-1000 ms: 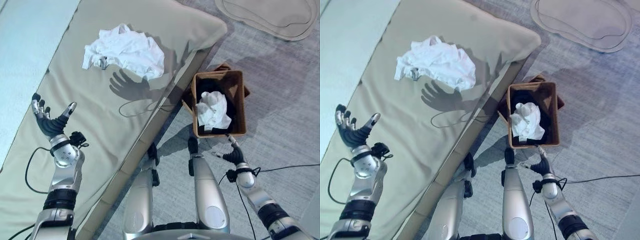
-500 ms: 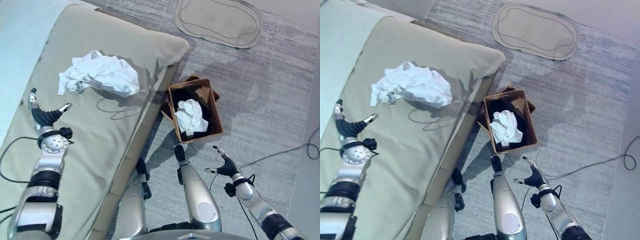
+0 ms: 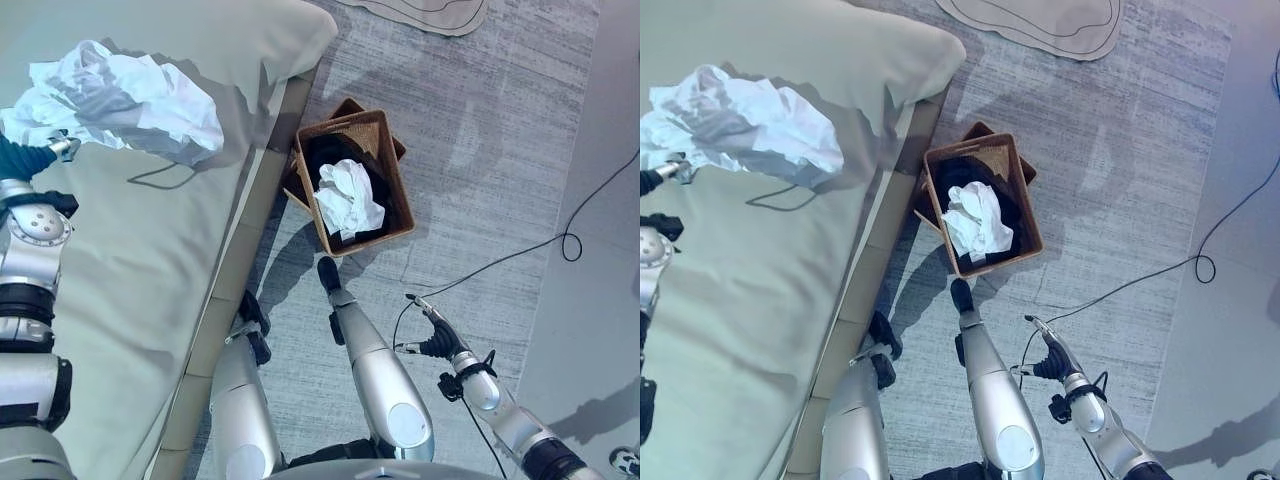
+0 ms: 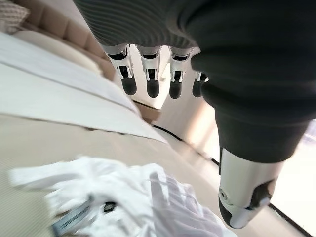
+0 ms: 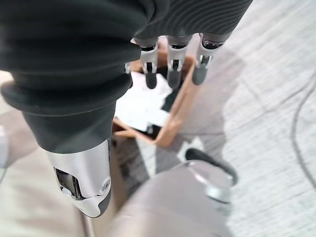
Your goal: Pick up clothes into the bucket
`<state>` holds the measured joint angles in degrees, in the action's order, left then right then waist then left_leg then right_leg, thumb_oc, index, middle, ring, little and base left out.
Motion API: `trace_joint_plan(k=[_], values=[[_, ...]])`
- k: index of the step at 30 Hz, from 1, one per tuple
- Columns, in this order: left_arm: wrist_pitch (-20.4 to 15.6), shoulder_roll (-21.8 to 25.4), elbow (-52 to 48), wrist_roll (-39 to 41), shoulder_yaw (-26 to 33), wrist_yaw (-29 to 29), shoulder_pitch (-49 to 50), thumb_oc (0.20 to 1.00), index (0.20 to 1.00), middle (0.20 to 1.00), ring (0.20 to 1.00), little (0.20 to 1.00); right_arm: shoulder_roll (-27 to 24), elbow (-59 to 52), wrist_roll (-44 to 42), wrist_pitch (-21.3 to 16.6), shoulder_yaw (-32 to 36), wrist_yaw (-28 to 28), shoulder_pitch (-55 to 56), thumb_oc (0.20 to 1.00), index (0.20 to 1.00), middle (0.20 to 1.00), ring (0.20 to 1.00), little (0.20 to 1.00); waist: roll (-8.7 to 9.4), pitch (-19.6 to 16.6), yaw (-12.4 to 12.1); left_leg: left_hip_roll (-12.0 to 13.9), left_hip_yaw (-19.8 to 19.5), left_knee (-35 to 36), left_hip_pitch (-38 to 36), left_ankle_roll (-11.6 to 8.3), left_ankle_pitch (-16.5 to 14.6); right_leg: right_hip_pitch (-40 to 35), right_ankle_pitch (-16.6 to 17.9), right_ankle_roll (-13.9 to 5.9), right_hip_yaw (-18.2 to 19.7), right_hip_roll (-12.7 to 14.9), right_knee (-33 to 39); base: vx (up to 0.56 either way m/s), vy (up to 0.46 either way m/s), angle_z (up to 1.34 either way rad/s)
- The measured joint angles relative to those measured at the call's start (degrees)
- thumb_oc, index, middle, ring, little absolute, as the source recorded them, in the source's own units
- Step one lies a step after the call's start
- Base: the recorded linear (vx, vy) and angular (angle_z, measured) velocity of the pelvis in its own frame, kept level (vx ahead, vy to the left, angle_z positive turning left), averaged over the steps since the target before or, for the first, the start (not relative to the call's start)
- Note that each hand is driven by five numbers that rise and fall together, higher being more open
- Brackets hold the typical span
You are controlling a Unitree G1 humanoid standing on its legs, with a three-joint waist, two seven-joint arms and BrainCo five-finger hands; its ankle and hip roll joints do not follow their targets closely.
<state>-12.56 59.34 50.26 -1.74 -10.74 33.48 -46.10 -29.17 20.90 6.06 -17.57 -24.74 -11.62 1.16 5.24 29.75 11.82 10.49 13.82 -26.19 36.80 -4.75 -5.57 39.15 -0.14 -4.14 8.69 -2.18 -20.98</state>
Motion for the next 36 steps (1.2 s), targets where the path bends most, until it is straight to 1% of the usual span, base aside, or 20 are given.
trace_joint_plan(k=[3,4,5,8,10,11,14,15,16,18,20,25,26,27,29,36], values=[[0.02,0.63,0.06,-0.14,-2.04,0.4,-3.16,1.0,1.0,1.0,1.0,1.0,0.15,-0.52,-0.06,-0.81,-0.17,-0.24,-0.41,1.0,1.0,1.0,1.0,1.0,0.09,0.04,-0.05,0.19,-0.23,-1.3,3.02,0.07,-0.05,2.29,0.56,-0.11,-0.04,-0.04,-0.07,0.0,0.0,0.0],[0.24,0.8,0.29,-0.27,-3.5,0.45,-4.13,1.0,1.0,1.0,1.0,1.0,0.27,-0.58,-0.3,-0.89,-0.36,-0.35,-0.44,1.0,1.0,1.0,1.0,1.0,0.26,0.07,0.18,0.21,-0.45,-1.8,3.94,0.39,-0.29,2.98,0.56,-0.12,-0.12,-0.09,-0.11,0.0,0.0,0.0],[0.57,1.42,0.62,-0.76,-6.24,0.44,-6.51,1.0,1.0,1.0,1.0,1.0,0.32,-0.92,-1.21,-1.02,-0.49,-0.55,-0.56,1.0,1.0,1.0,1.0,1.0,0.37,0.11,0.02,0.54,-0.64,-2.82,5.48,0.99,-0.72,4.03,0.6,-0.17,-0.16,-0.28,-0.22,0.0,0.0,0.0],[0.64,2.79,0.86,-1.99,-8.67,0.5,-9.43,1.0,1.0,1.0,1.0,1.0,0.87,-2.07,-2.24,-1.35,-0.43,-1.16,-1.28,1.0,1.0,1.0,1.0,1.0,0.83,0.27,0.06,1.06,-1.18,-4.95,8.65,1.21,-1.21,6.2,0.98,-0.35,-0.33,-0.66,-0.54,0.01,-0.016,-0.04],[0.67,2.81,0.87,-2.02,-9.5,0.54,-10.14,1.0,1.0,1.0,1.0,1.0,1.63,-2.38,-2.32,-1.72,-0.67,-1.46,-1.37,1.0,1.0,1.0,1.0,1.0,1.09,0.29,0.22,1.37,-1.38,-6.27,9.88,1.47,-1.9,6.96,0.98,-0.34,-0.46,-0.87,-0.86,0.02,-0.017,-0.05],[0.68,3.66,0.78,-2.16,-11.21,0.61,-11.21,1.0,1.0,1.0,1.0,1.0,1.62,-3.09,-2.5,-2.16,-0.87,-1.45,-1.54,1.0,1.0,1.0,1.0,1.0,1.16,0.28,0.2,1.64,-1.54,-7.33,11.18,1.58,-2.37,7.84,0.97,-0.35,-0.49,-1.01,-1.05,0.01,-0.017,-0.06],[0.76,4.5,0.88,-2.57,-13.27,0.6,-13.98,1.0,1.0,1.0,1.0,1.0,1.56,-4.43,-3.52,-2.58,-0.85,-1.5,-1.75,1.0,1.0,1.0,1.0,1.0,1.25,0.29,0.28,1.71,-2.1,-8.89,14.03,2.07,-2.77,10.03,1.0,-0.39,-0.71,-1.06,-1.72,0.01,-0.014,0.0],[0.82,4.47,1.08,-2.57,-14.26,0.64,-14.7,1.0,1.0,1.0,1.0,1.0,1.54,-4.72,-3.65,-2.59,-0.87,-1.54,-1.67,1.0,1.0,1.0,1.0,1.0,1.35,0.3,0.69,1.66,-2.3,-9.2,14.67,2.11,-2.79,10.54,1.0,-0.39,-0.83,-1.03,-1.99,0.0,-0.03,0.1],[0.86,4.62,1.93,-2.63,-16.62,0.57,-16.81,1.0,1.0,1.0,1.0,1.0,1.68,-4.85,-4.06,-2.77,-0.9,-1.55,-1.79,1.0,1.0,1.0,1.0,1.0,1.35,0.3,0.78,1.51,-3.08,-9.69,15.95,2.11,-2.8,11.42,0.98,-0.38,-1.46,-0.91,-2.43,0.0,-0.021,0.13],[0.89,4.64,2.91,-2.65,-19.18,0.51,-20.14,1.0,1.0,1.0,1.0,1.0,1.65,-5.75,-4.6,-3.4,-0.76,-1.62,-1.79,1.0,1.0,1.0,1.0,1.0,1.39,0.27,0.83,1.36,-3.91,-10.05,18.11,2.15,-2.77,13.02,0.98,-0.39,-2.16,-0.81,-2.48,-0.01,-0.01,0.15],[0.9,4.63,3.32,-2.66,-20.35,0.33,-21.12,1.0,1.0,1.0,1.0,1.0,1.7,-6.89,-5.05,-3.74,-0.8,-1.93,-1.8,1.0,1.0,1.0,1.0,1.0,1.41,0.27,1.29,1.16,-4.51,-10.93,20.31,2.3,-2.66,14.98,1.03,-0.45,-2.62,-0.62,-3.36,-0.01,0.0,0.09],[0.86,4.52,4.79,-3.1,-23.3,0.11,-24.44,1.0,1.0,1.0,1.0,1.0,1.74,-7.42,-5.76,-4.62,-0.78,-2.06,-1.79,1.0,1.0,1.0,1.0,1.0,1.66,0.33,1.31,1.21,-4.84,-11.85,23.22,2.42,-2.6,17.58,1.15,-0.62,-2.85,-0.65,-4.01,0.0,0.0,0.0],[0.86,4.52,5.37,-3.09,-24.25,0.0,-25.45,0.887,0.887,0.887,0.887,0.887,1.75,-7.57,-5.76,-4.65,-0.79,-2.05,-1.79,1.0,1.0,1.0,1.0,1.0,1.73,0.35,1.32,1.25,-4.95,-12.07,23.57,2.43,-2.59,17.89,1.15,-0.62,-2.94,-0.67,-4.23,0.0,0.0,0.0],[0.7,4.52,6.11,-3.06,-24.54,-0.36,-27.04,0.457,0.457,0.457,0.457,0.457,1.76,-7.94,-5.79,-4.68,-0.76,-2.05,-1.79,1.0,1.0,1.0,1.0,1.0,1.77,0.34,1.38,1.34,-5.32,-12.45,24.46,2.43,-2.59,18.51,1.15,-0.62,-3.24,-0.74,-4.24,0.0,0.0,0.0],[0.55,4.36,6.54,-2.97,-24.56,-0.67,-28.45,0.2,0.2,0.2,0.2,0.2,1.76,-8.58,-6.09,-4.69,-0.79,-2.04,-1.8,1.0,1.0,1.0,1.0,1.0,1.85,0.32,1.46,1.42,-5.69,-12.94,25.61,2.43,-2.59,19.27,1.29,-0.75,-3.45,-0.89,-4.24,0.0,0.0,0.0],[-0.48,4.65,6.57,-1.79,-24.53,-1.67,-29.34,0.2,0.2,0.2,0.2,0.2,2.03,-8.77,-6.19,-4.72,-0.97,-1.92,-1.8,1.0,1.0,1.0,1.0,1.0,2.09,0.23,1.31,1.4,-6.11,-13.54,26.18,2.62,-2.67,19.42,1.55,-0.97,-3.65,-0.92,-4.22,0.0,0.0,0.0]])
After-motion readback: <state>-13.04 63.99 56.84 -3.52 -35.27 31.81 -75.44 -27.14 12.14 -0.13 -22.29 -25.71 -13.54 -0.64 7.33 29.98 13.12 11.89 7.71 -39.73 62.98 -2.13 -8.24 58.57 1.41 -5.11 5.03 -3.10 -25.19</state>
